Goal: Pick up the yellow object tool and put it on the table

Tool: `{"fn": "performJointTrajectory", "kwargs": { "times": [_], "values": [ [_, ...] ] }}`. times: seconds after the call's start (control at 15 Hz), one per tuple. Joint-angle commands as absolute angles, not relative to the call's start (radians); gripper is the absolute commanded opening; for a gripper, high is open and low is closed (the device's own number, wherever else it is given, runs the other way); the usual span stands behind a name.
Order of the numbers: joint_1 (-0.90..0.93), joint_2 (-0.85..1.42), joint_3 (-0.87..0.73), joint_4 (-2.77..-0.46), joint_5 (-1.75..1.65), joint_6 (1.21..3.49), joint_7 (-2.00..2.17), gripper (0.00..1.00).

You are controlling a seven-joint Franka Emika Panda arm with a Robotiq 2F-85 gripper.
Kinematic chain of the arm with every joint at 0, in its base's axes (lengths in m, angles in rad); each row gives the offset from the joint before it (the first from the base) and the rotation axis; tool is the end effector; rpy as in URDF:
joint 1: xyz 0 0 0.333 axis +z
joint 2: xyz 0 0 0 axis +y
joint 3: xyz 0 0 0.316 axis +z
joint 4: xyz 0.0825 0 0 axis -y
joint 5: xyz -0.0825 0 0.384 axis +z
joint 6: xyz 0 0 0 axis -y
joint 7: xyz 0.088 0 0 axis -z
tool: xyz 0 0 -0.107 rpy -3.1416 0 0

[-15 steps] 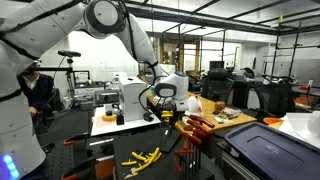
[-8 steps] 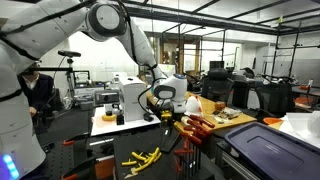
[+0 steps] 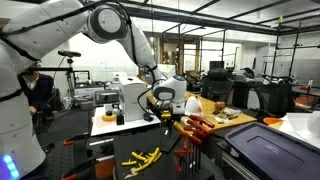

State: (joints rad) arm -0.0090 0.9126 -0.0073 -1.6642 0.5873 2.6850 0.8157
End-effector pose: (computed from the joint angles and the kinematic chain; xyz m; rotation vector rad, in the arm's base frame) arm 0.6699 -0.0281 0.0812 -2.2246 1.7720 0.0168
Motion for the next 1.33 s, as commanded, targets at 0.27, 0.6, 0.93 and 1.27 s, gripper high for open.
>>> {"fn": "performJointTrajectory", "kwargs": {
  "times": [0.27,0.6,0.93,1.27],
  "values": [
    [-0.013,0.942,0.025,-1.617,0.587,2.649,0.840,0.68],
    [-0.010,0.947,0.023,-1.614,0.585,2.646,0.846,0.29],
    [-0.004,0.925,0.016,-1.626,0.579,2.634,0.856,0.01],
    [-0.012,0.897,0.017,-1.635,0.571,2.585,0.848,0.05]
  ]
}}
